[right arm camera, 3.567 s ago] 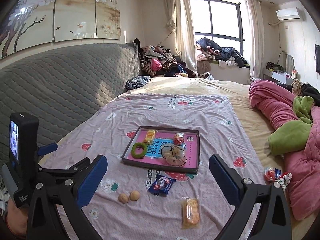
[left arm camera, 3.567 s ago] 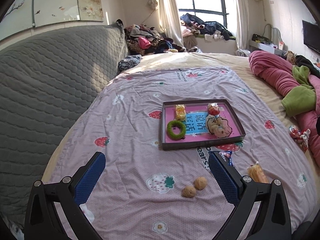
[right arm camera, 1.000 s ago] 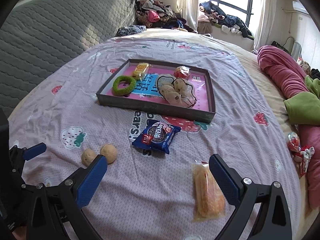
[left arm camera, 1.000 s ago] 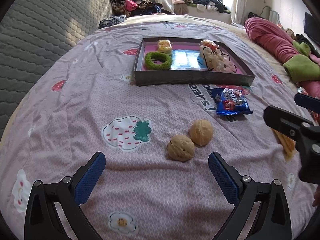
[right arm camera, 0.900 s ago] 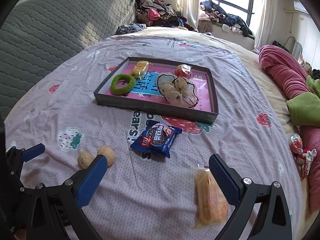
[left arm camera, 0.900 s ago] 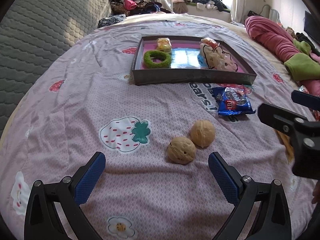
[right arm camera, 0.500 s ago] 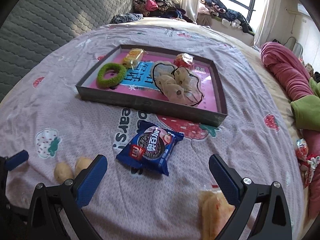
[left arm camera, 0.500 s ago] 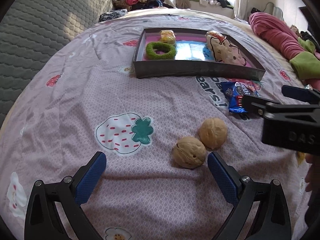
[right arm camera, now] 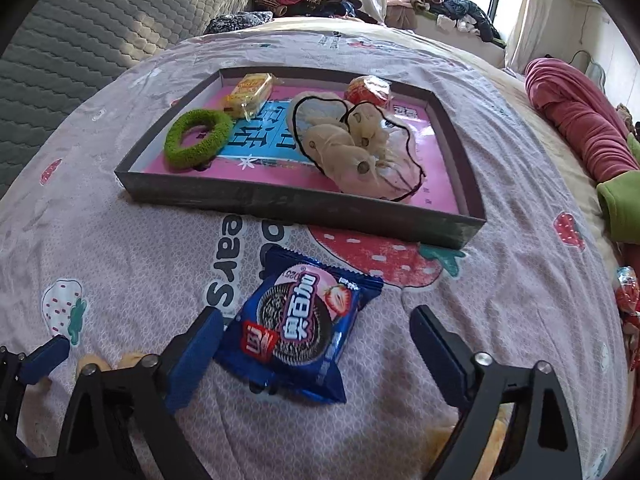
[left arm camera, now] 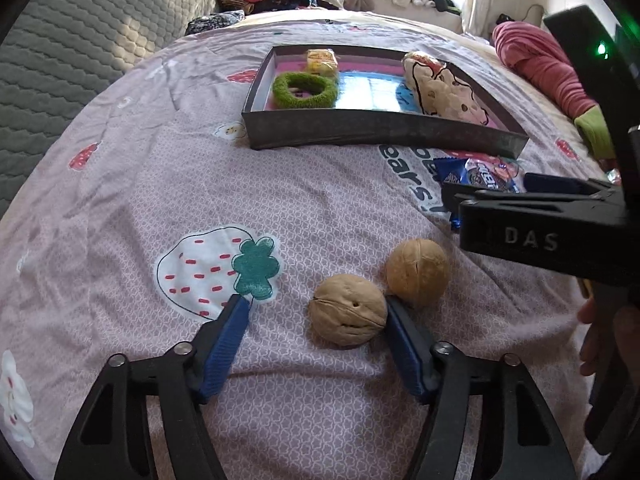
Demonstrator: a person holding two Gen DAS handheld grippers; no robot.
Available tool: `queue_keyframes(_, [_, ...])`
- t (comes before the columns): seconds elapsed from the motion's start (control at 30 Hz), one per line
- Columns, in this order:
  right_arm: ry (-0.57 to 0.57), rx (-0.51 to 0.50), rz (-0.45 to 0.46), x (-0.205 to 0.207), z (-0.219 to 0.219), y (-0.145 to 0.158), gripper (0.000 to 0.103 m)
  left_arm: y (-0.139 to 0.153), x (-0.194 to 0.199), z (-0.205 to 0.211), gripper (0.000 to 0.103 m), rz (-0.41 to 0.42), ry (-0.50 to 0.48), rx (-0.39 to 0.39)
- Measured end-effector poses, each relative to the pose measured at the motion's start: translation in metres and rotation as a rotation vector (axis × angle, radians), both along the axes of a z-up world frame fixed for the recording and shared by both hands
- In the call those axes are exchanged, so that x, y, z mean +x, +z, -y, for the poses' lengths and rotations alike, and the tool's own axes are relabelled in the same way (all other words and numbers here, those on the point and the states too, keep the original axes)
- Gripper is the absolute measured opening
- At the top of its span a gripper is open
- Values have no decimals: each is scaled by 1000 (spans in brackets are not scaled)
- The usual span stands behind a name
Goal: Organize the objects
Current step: 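Grasp a walnut with the left tool while the right tool grasps the blue cookie packet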
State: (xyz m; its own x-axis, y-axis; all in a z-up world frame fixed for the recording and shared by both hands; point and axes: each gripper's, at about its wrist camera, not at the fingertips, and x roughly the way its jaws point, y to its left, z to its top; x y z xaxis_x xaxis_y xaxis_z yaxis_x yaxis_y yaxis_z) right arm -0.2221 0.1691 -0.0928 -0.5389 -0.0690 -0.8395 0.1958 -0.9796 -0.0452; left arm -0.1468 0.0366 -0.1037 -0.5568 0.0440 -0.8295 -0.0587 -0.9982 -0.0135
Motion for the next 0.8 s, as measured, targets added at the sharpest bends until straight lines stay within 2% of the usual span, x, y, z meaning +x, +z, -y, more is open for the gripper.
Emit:
queue_keyframes(0.1, [12, -9, 2, -1, 3, -1, 76, 0, -2, 0, 62, -5, -4, 13])
queue_keyframes(0.17, [19, -2, 1, -1, 6, -1, 71, 1, -1, 1, 53, -12, -8, 18])
queue_keyframes(0.23, [25, 6, -5, 1, 7, -1, 69, 1, -1, -1, 37, -13, -15, 13])
queue_keyframes(0.33, [35, -12, -10, 3, 7, 0, 62, 1, -1, 0, 36, -12, -18, 20])
queue_keyframes(0.63, [46, -41, -16, 12, -2, 5, 61, 3, -1, 5, 36, -14, -18, 63])
queue_keyframes(0.8, [43, -59, -28, 20, -8, 11, 61, 9, 3, 2, 36, -27, -28, 59])
